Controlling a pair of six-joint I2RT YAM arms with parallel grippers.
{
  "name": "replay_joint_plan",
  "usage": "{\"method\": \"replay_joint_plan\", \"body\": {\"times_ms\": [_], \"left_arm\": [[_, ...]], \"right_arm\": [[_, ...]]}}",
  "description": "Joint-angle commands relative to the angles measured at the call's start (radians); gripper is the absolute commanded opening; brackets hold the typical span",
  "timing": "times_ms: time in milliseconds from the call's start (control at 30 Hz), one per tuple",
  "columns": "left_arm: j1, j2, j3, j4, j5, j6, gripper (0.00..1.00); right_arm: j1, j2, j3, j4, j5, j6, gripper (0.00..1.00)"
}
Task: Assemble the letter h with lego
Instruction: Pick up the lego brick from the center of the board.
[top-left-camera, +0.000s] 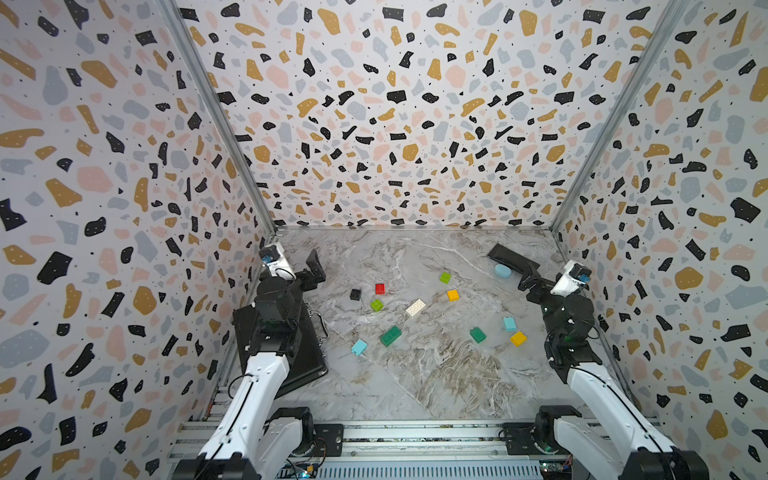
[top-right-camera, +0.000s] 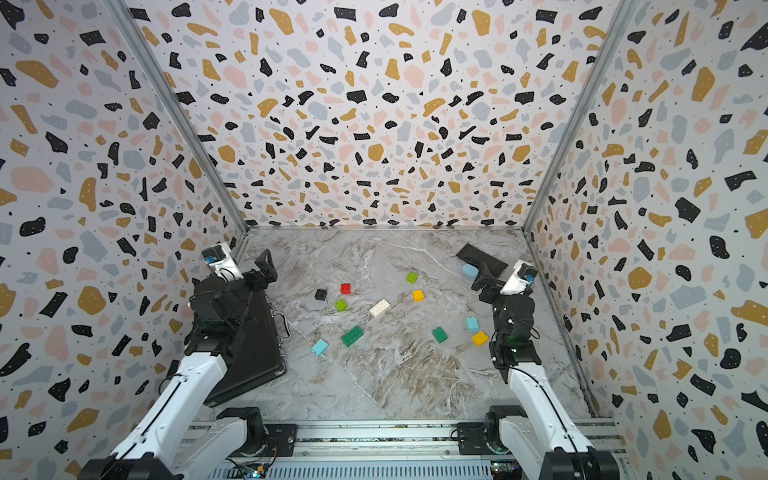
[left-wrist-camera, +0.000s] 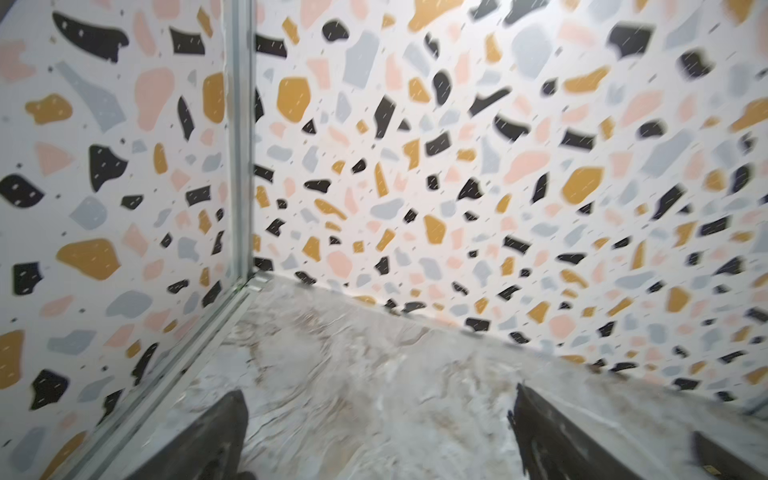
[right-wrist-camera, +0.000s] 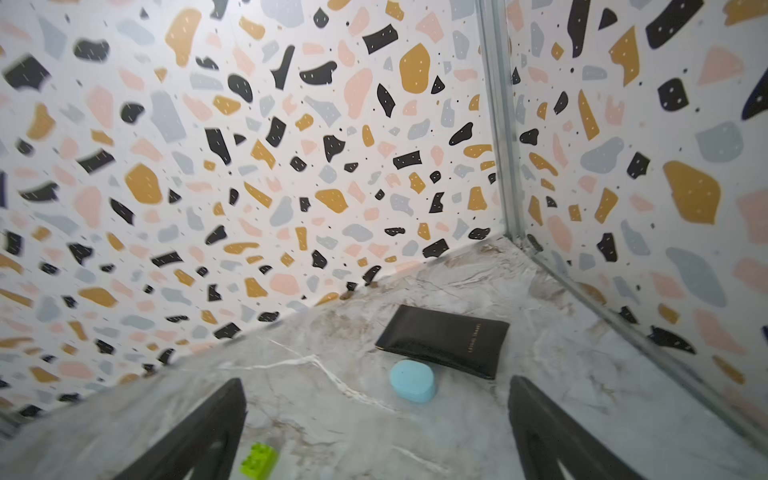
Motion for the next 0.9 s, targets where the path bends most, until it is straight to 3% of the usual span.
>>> {"method": "replay_joint_plan", "body": {"times_ms": [0,133,333,400,467,533,600,700,767,867], "left_arm": [[-0.052,-0.096,-0.017,-0.199,-0.128,-0.140,0.99],[-0.119,-0.237,-0.177,-0.034,-0.116,-0.092,0.99],[-0.213,-0.161,-0.065,-0.183,-0.102,-0.122,0.99],[-0.252,-0.073,0.011,-0.287,-0.082,-0.133,0.99],[-0.279,0.055,0.156,-0.514,-0.026,-0.132,0.99],[-0.285,0.174,0.300,-0.735,0.123,-0.114,0.99],[-0.295,0.282,0.403,-0.920,0.252,-0.110,0.99],[-0.306,0.347,0.405,-1.066,0.356,-0.153,0.99],[-0.306,0.343,0.369,-1.122,0.321,-0.167,0.99],[-0.306,0.309,0.341,-1.197,0.140,-0.215,0.99]], "right_arm": [[-0.001,-0.032,-0.027,-0.125,-0.032,0.241,1.00],[-0.004,0.050,0.083,-0.287,-0.104,0.211,1.00],[0.018,0.295,0.239,-0.369,-0.323,0.193,1.00],[0.082,0.378,0.317,-0.446,-0.334,0.149,0.99],[0.166,0.478,0.414,-0.545,-0.351,0.091,0.93],[0.236,0.564,0.494,-0.616,-0.410,0.042,0.80],[0.325,0.626,0.554,-0.657,-0.427,-0.021,0.75],[0.458,0.710,0.638,-0.727,-0.378,-0.078,0.74],[0.527,0.778,0.695,-0.755,-0.364,-0.075,0.72],[0.615,0.882,0.804,-0.814,-0.316,-0.105,0.71]]}}
